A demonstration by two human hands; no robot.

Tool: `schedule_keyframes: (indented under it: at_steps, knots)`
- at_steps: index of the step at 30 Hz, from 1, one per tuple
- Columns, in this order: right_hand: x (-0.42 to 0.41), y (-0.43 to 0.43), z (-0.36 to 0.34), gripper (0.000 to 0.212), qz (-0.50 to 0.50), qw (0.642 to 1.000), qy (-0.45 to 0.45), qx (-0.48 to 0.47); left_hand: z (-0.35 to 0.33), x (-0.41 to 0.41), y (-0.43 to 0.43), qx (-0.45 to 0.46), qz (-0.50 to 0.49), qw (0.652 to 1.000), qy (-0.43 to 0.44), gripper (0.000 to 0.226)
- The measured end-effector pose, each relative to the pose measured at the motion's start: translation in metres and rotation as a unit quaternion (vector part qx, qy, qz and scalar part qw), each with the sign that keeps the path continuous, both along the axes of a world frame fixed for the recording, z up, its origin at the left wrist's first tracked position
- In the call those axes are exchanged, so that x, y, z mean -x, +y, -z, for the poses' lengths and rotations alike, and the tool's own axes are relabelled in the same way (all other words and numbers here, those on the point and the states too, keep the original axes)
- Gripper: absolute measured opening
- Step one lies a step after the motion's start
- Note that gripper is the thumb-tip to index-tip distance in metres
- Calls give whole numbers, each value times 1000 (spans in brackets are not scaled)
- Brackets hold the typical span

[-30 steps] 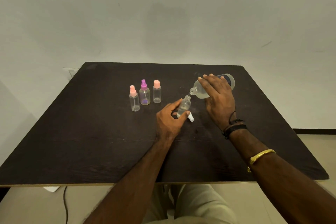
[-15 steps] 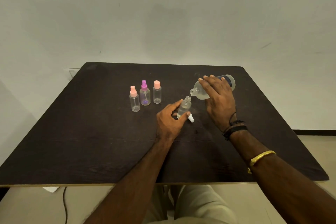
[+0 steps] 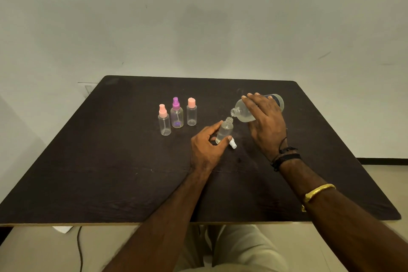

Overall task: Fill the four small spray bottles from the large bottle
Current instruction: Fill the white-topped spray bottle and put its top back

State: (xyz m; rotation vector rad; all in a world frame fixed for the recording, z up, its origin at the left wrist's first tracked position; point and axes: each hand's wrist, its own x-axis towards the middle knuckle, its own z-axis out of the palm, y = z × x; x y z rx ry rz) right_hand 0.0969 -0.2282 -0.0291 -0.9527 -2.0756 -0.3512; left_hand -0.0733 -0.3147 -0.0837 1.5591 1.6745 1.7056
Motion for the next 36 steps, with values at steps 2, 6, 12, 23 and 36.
schedule_keyframes:
  at_steps: [2,6,12,23,36]
  knots:
    - [0,-1,2,62,-5,1000,4,6,0,0,0,-3,2,1000,-2,51]
    - [2,-3,4,60,-14,1000,9,14,0,0,0,-7,3,1000,-3,51]
    - [2,-3,3,65,-8,1000,0,-2,1,1,1,-2,-2,1000,0,51]
    - [3,-2,1,69,-6,1000,-11,-12,-2,0,-1,-3,-3,1000,-11,53]
    - [3,-8,2,61,-23,999,7,36,-3,0,-1,-8,-6,1000,-23,52]
